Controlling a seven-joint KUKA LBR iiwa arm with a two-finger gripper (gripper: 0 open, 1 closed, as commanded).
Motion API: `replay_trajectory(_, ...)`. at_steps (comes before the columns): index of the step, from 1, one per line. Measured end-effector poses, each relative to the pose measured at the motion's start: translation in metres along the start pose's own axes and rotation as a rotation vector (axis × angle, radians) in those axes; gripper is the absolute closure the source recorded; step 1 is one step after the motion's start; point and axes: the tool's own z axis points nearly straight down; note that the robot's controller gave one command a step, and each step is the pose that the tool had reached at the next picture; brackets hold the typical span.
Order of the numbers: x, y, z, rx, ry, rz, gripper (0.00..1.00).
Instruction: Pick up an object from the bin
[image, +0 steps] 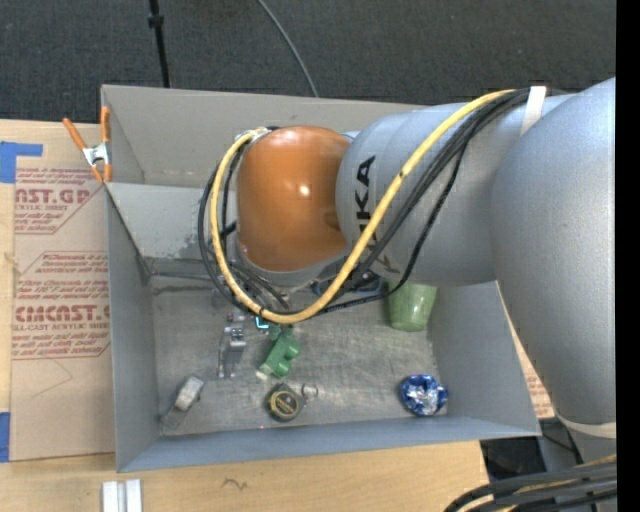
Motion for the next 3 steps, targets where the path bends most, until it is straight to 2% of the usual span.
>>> replay_trajectory(1,0.0095,-0.1111,0.0909,0.0,-0.007,-0.353,0.0)
replay_trajectory(2,0.0075,-0.1104,0.0886,0.001,-0.014,-0.355,1.0)
replay_trajectory(3,0.0096,-0.1095,0.0906,0.0,-0.009,-0.356,0.0)
